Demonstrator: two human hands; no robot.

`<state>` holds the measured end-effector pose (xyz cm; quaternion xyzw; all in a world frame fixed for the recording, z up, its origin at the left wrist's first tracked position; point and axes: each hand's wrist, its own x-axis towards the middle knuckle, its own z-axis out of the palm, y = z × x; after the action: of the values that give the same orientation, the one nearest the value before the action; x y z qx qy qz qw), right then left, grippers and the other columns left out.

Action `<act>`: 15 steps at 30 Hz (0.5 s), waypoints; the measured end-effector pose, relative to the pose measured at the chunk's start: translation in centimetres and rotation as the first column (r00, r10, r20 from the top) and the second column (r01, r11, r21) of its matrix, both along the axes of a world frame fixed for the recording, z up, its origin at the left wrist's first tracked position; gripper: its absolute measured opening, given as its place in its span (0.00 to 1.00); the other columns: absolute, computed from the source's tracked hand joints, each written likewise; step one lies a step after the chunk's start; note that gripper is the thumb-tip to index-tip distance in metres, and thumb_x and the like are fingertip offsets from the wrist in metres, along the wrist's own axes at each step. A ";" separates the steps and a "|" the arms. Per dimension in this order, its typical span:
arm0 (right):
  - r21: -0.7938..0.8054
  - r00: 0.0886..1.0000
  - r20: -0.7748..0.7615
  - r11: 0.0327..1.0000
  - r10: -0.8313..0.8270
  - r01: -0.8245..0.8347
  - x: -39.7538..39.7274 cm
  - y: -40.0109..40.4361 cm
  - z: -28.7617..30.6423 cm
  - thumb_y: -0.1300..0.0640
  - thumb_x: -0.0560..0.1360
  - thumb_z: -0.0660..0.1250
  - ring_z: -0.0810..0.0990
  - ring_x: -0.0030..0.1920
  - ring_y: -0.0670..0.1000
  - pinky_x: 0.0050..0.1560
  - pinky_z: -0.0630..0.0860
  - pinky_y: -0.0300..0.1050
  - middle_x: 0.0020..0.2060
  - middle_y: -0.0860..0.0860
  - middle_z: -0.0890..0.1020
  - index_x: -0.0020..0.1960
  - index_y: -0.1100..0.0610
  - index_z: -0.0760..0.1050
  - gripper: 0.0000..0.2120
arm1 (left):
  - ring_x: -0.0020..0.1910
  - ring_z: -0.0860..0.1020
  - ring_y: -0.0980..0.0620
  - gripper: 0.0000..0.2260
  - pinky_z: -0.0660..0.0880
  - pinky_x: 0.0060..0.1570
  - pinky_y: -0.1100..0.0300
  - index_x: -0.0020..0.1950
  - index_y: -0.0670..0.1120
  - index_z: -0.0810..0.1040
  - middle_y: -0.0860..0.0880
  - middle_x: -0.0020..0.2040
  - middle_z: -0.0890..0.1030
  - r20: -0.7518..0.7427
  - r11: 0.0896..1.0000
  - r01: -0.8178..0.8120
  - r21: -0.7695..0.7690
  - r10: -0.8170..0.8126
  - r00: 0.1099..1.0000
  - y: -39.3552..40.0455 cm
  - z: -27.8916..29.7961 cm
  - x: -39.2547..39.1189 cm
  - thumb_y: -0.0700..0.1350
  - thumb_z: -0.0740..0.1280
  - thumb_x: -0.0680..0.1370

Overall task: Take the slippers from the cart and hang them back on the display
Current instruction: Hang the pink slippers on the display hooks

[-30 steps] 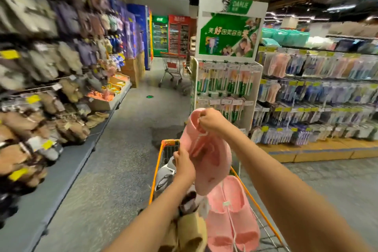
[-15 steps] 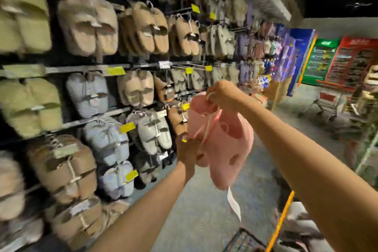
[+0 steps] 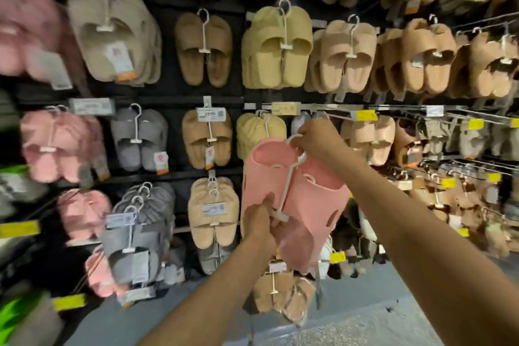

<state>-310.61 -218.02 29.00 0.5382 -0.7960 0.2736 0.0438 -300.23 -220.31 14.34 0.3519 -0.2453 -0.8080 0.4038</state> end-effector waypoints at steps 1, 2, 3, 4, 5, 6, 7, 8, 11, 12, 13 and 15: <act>0.000 0.998 0.039 0.999 0.040 -0.040 1.5 -1.4 -0.2 0.58 0.72 0.67 0.79 0.45 0.60 0.42 0.72 0.47 0.43 0.64 0.82 0.39 0.67 0.79 0.11 | 0.18 0.64 0.50 0.16 0.73 0.20 0.62 0.32 0.40 0.69 0.47 0.24 0.63 -0.005 0.999 -0.033 0.000 0.033 0.999 -1.4 -0.4 1.5 0.42 0.66 0.77; -0.002 0.993 0.087 0.997 0.076 -0.076 2.6 -2.9 -0.6 0.59 0.72 0.68 0.78 0.40 0.60 0.40 0.74 0.49 0.41 0.65 0.82 0.35 0.65 0.76 0.11 | 0.16 0.64 0.51 0.16 0.70 0.18 0.65 0.31 0.41 0.67 0.47 0.24 0.63 0.015 0.998 -0.060 -0.003 0.060 0.998 -2.4 -0.3 3.1 0.42 0.65 0.78; -0.018 0.985 0.135 0.994 0.109 -0.107 3.7 -4.3 -1.0 0.60 0.72 0.68 0.76 0.35 0.58 0.38 0.74 0.50 0.38 0.64 0.81 0.30 0.63 0.73 0.13 | 0.14 0.64 0.52 0.17 0.67 0.16 0.67 0.31 0.41 0.66 0.47 0.23 0.63 0.017 0.995 -0.099 -0.015 0.099 0.995 -3.5 -0.6 4.4 0.43 0.64 0.79; -0.030 0.975 0.174 0.991 0.137 -0.134 4.5 -5.7 -1.3 0.60 0.72 0.69 0.74 0.30 0.55 0.35 0.74 0.48 0.34 0.63 0.80 0.27 0.60 0.70 0.16 | 0.13 0.63 0.52 0.17 0.66 0.16 0.68 0.32 0.42 0.65 0.46 0.22 0.63 0.022 0.991 -0.131 -0.029 0.132 0.991 -4.4 -0.8 5.7 0.43 0.63 0.79; -0.025 0.965 0.203 0.987 0.163 -0.162 5.3 -6.8 -1.8 0.59 0.72 0.69 0.71 0.28 0.51 0.32 0.72 0.43 0.31 0.60 0.79 0.26 0.59 0.68 0.18 | 0.14 0.64 0.52 0.15 0.65 0.16 0.68 0.33 0.42 0.66 0.46 0.24 0.64 0.021 0.987 -0.160 -0.033 0.161 0.987 -5.4 -1.2 6.7 0.43 0.63 0.79; -0.016 0.955 0.226 0.981 0.191 -0.192 5.9 -8.1 -2.2 0.59 0.72 0.69 0.70 0.26 0.49 0.29 0.69 0.38 0.28 0.57 0.77 0.25 0.57 0.68 0.19 | 0.17 0.66 0.51 0.13 0.66 0.17 0.68 0.36 0.41 0.66 0.46 0.27 0.65 0.040 0.982 -0.189 -0.027 0.190 0.981 -6.1 -1.5 7.8 0.43 0.63 0.79; -0.014 0.939 0.264 0.974 0.220 -0.225 6.5 -9.2 -2.5 0.58 0.72 0.70 0.71 0.25 0.48 0.27 0.68 0.34 0.25 0.54 0.76 0.24 0.56 0.69 0.19 | 0.21 0.67 0.50 0.12 0.67 0.19 0.66 0.37 0.41 0.67 0.45 0.29 0.65 0.046 0.976 -0.218 -0.024 0.219 0.975 -6.9 -2.0 8.8 0.43 0.64 0.79; -0.013 0.915 0.312 0.964 0.255 -0.264 6.9 -10.5 -2.9 0.58 0.71 0.70 0.73 0.23 0.50 0.27 0.69 0.35 0.24 0.52 0.76 0.24 0.55 0.70 0.19 | 0.24 0.67 0.48 0.12 0.70 0.20 0.64 0.38 0.40 0.67 0.44 0.31 0.66 0.052 0.972 -0.234 -0.021 0.235 0.971 -7.7 -2.5 9.8 0.44 0.64 0.79; -0.088 0.797 0.466 0.917 0.384 -0.390 8.6 -14.2 -3.9 0.61 0.71 0.70 0.75 0.18 0.47 0.21 0.70 0.36 0.19 0.49 0.76 0.28 0.59 0.74 0.14 | 0.27 0.69 0.46 0.14 0.72 0.22 0.61 0.37 0.38 0.67 0.42 0.31 0.66 0.030 0.958 -0.283 -0.046 0.285 0.958 -10.2 -3.7 12.0 0.45 0.64 0.78; -0.125 0.771 0.478 0.902 0.420 -0.414 9.4 -15.7 -4.2 0.62 0.72 0.69 0.73 0.16 0.44 0.19 0.68 0.34 0.18 0.48 0.75 0.28 0.60 0.74 0.14 | 0.25 0.70 0.47 0.15 0.72 0.21 0.62 0.36 0.38 0.66 0.41 0.29 0.67 0.029 0.947 -0.317 -0.051 0.319 0.947 -10.9 -3.5 12.7 0.44 0.63 0.79; -0.162 0.762 0.459 0.887 0.456 -0.433 10.2 -17.1 -4.3 0.62 0.72 0.69 0.71 0.15 0.42 0.18 0.66 0.33 0.16 0.47 0.74 0.27 0.60 0.73 0.15 | 0.21 0.71 0.48 0.16 0.71 0.20 0.63 0.34 0.38 0.66 0.41 0.26 0.68 0.028 0.932 -0.356 -0.061 0.358 0.933 -11.6 -3.3 13.3 0.43 0.62 0.79; -0.247 0.741 0.413 0.848 0.529 -0.468 12.4 -19.8 -4.5 0.62 0.72 0.68 0.70 0.15 0.42 0.19 0.66 0.34 0.14 0.46 0.72 0.24 0.57 0.70 0.18 | 0.18 0.72 0.50 0.19 0.71 0.20 0.64 0.30 0.38 0.69 0.42 0.22 0.70 0.031 0.906 -0.402 -0.134 0.409 0.912 -13.2 -3.0 14.3 0.42 0.61 0.80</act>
<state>-298.21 -237.83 24.49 0.6457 -0.5899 0.4462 -0.1894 -285.93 -233.49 11.32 0.3928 -0.2285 -0.6790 0.5766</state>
